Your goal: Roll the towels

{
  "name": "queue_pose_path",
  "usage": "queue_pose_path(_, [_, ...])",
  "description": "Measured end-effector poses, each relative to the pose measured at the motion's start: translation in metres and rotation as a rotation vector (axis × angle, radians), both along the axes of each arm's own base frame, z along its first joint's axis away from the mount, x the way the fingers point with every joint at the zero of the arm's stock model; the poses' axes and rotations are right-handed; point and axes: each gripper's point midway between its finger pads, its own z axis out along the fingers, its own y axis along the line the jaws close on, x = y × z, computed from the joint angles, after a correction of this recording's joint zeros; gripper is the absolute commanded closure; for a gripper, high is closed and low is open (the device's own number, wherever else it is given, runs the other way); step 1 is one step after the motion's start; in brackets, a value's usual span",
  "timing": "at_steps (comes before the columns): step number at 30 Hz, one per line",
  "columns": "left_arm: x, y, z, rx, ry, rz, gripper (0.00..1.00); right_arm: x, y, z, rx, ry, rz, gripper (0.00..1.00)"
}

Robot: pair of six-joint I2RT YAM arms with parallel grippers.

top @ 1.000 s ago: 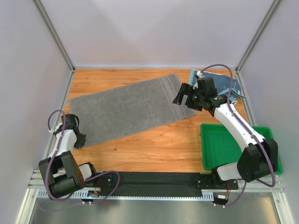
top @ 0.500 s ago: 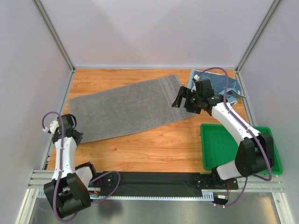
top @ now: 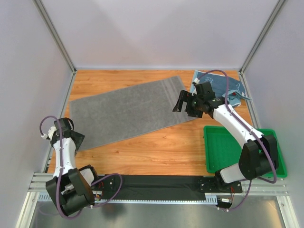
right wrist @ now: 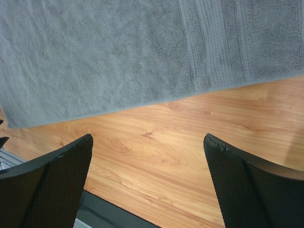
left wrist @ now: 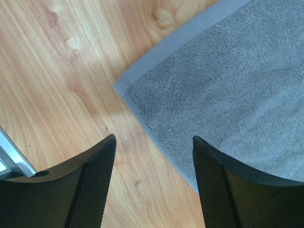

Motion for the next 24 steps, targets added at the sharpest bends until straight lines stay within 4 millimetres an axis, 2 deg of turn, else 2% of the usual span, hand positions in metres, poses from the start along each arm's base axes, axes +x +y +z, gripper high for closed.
queue_pose_path(8, [-0.005,0.015,-0.014,-0.055,0.016,0.088,0.32,0.0,0.012,0.0,-0.004,0.008,0.03,0.0])
queue_pose_path(14, [-0.008,0.02,-0.016,-0.06,0.021,0.118,0.32,0.001,0.017,-0.008,-0.013,0.032,0.043,0.0])
queue_pose_path(24, [-0.012,0.029,-0.025,-0.062,0.042,0.162,0.4,-0.002,0.019,-0.018,-0.023,0.063,0.059,0.0])
